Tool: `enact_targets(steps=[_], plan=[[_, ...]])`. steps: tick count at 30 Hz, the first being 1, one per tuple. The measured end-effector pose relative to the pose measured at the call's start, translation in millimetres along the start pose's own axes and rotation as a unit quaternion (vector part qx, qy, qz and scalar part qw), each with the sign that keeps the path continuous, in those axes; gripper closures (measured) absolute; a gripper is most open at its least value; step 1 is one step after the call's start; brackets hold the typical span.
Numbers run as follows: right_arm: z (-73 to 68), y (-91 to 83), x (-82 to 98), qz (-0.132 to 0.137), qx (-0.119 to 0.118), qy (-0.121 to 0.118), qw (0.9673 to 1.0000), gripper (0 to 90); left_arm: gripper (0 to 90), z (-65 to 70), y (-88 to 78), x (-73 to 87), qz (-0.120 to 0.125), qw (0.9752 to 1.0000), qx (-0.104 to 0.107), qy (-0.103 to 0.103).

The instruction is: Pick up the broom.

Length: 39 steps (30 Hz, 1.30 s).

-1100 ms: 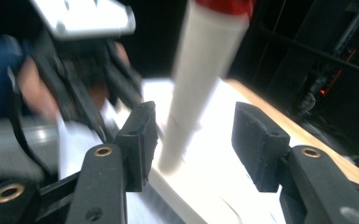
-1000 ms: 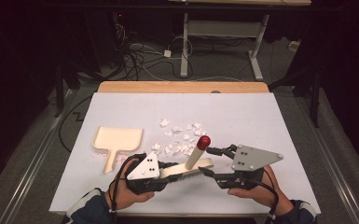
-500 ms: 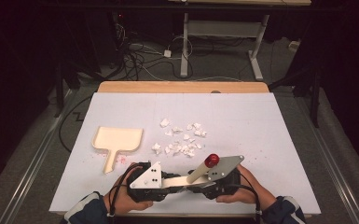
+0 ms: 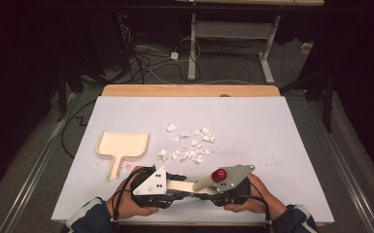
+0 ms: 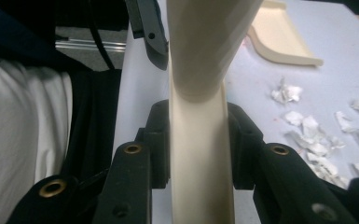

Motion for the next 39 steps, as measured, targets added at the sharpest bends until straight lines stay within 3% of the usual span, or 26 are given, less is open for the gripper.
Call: enact_targets(steps=[4,6,11,17,21,25,29,32,39], plan=[[1.6,-3.7,-2.5,0.001,0.019,0.008,0.9998,67.6,36.7,-7.9,-5.1,1.8,-0.001,0.9985,-0.051,-0.019],[4.4,-6.8,-1.7,0.006,0.025,0.019,0.9995,67.6,31.7,-11.9,-9.5,3.1,0.006,0.9963,-0.08,-0.03],[14.0,-14.1,0.9,0.004,0.068,0.05,0.9964,67.6,24.1,-22.4,-24.4,8.4,0.012,0.9903,-0.131,-0.046],[27.0,-25.4,3.1,0.003,0.11,0.076,0.991,67.7,22.2,-32.1,-51.3,33.3,0.004,0.9786,-0.193,-0.071],[35.0,-32.2,5.7,0.003,0.128,0.089,0.9878,67.7,21.6,-34.7,-65.9,57.1,-0.013,0.9678,-0.234,-0.091],[41.2,-38.3,10.2,-0.001,0.148,0.102,0.9838,67.7,21.6,-33.4,-75.0,79.9,-0.036,0.9588,-0.261,-0.106],[48.5,-44.6,13.1,0.001,0.169,0.112,0.9793,67.7,21.6,-32.0,-81.1,100.4,-0.048,0.9522,-0.272,-0.13],[53.5,-48.2,15.2,0.0,0.183,0.117,0.9762,67.7,21.6,-28.1,-80.3,112.8,-0.068,0.95,-0.27,-0.141],[61.5,-55.5,20.1,-0.001,0.209,0.131,0.9691,67.7,21.6,-25.5,-79.4,116.5,-0.079,0.9515,-0.265,-0.134]])
Point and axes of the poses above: each handheld gripper's, and its own axes: y roughly forward along the jaws, x roughly out of its underside, z roughly to its right, the point moved 4 cm from there along y, roughly forward along the jaws, and after that the axes turned 5 degrees about -x, right-handed, at the moved point
